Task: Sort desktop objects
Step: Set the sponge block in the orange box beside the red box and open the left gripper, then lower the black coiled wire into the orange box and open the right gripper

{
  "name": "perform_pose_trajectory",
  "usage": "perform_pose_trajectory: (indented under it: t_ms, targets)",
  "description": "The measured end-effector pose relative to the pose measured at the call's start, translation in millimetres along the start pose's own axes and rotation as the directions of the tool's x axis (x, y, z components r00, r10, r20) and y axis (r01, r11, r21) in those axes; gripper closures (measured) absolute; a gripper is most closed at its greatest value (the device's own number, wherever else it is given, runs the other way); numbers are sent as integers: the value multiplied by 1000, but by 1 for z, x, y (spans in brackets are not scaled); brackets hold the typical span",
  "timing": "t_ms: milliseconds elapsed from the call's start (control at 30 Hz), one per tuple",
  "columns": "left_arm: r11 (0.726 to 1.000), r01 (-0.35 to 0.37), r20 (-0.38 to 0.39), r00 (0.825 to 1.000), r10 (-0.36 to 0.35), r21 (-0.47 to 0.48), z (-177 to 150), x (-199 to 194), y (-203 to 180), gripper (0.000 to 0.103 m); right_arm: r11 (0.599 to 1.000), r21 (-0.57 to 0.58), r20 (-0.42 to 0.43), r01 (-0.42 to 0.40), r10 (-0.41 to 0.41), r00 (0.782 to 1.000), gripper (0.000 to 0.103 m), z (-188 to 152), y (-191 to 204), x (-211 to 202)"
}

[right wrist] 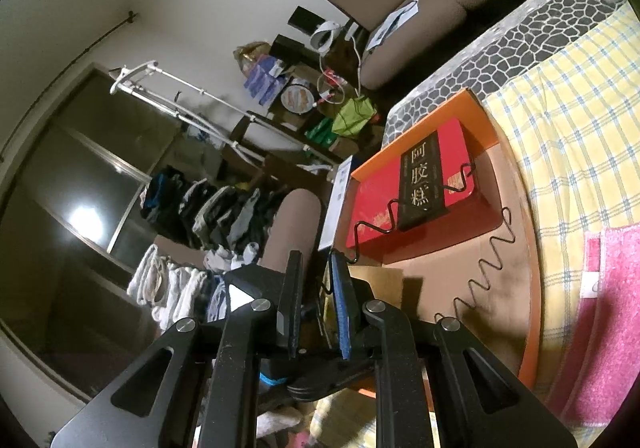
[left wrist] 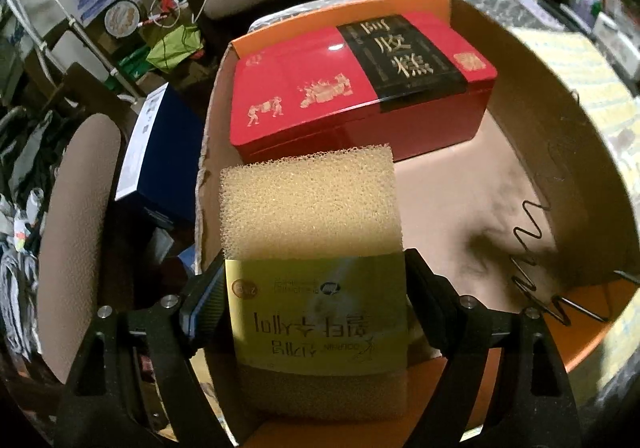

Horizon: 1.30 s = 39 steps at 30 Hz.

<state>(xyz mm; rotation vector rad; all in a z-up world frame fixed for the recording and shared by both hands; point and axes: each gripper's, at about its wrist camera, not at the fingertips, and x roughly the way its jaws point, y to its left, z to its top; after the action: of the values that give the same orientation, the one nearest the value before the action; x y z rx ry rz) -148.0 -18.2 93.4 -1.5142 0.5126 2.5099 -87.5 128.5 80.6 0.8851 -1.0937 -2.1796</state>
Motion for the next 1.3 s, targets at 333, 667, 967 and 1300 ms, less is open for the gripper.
perform_pose_trajectory:
  t_ms: [333, 667, 967, 1300]
  targets:
    - [985, 109, 113, 989, -94, -133, -10, -49, 56, 15, 998, -52, -25, 46, -48, 999, 88, -1, 3, 1]
    - [973, 157, 124, 983, -137, -169, -21, -63, 81, 15, 953, -200, -124, 229, -256, 959, 88, -5, 8, 35]
    - [973, 179, 110, 980, -165, -142, -22, -61, 77, 15, 857, -350, -208, 379, -465, 860, 78, -12, 5, 93]
    - [966, 207, 101, 976, -193, -156, -21, -55, 75, 15, 728, -490, -319, 479, -661, 679, 77, -22, -12, 155]
